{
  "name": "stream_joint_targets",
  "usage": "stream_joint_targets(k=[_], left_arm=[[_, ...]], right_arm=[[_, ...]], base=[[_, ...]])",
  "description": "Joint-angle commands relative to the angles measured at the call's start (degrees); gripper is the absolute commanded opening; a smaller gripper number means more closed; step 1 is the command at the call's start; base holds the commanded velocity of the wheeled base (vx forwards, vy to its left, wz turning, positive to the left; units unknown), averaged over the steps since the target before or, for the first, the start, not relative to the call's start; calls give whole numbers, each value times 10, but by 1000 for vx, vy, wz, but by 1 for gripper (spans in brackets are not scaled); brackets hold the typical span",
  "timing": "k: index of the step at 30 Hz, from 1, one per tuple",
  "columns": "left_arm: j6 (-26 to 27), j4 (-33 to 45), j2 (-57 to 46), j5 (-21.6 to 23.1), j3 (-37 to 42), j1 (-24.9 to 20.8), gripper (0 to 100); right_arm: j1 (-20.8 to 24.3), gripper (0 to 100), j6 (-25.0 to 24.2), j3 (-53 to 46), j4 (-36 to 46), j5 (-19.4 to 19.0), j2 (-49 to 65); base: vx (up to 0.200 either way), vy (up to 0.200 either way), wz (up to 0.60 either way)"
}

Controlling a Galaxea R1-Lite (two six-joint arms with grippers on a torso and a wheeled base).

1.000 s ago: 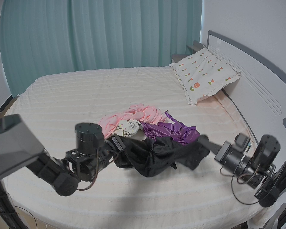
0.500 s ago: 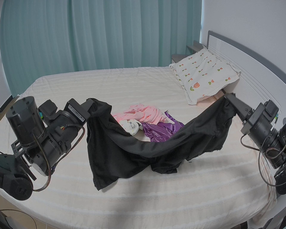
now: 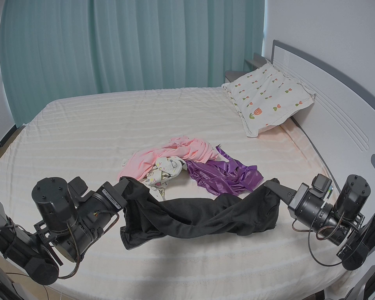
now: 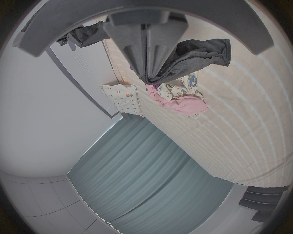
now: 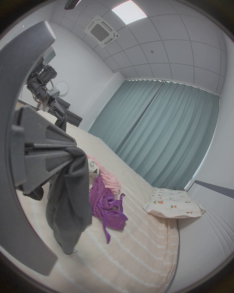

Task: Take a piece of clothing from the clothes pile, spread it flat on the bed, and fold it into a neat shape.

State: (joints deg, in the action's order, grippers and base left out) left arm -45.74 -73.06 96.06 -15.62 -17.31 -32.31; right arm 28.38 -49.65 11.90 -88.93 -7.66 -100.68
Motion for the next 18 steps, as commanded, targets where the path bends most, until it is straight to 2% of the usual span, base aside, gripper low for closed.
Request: stream_joint_targets(k=[1,7,16,18], left_arm=[[-1,-1,24,1,5,0,0],[-10,-1,19,2,19,-5,0],[-4,-2,18,7,46,-14,0],[0,-2,18,2,47,-19,0]], right_arm=[[11,0,0,-7,-7,1,-22],[12,0,2,-15,-7,2,-9],[19,0,3,-15,-6,3,0],[20,0,3,-20,-6,1,6]], base=[[0,0,0],[0,0,0],[-200,0,0],[0,0,0]])
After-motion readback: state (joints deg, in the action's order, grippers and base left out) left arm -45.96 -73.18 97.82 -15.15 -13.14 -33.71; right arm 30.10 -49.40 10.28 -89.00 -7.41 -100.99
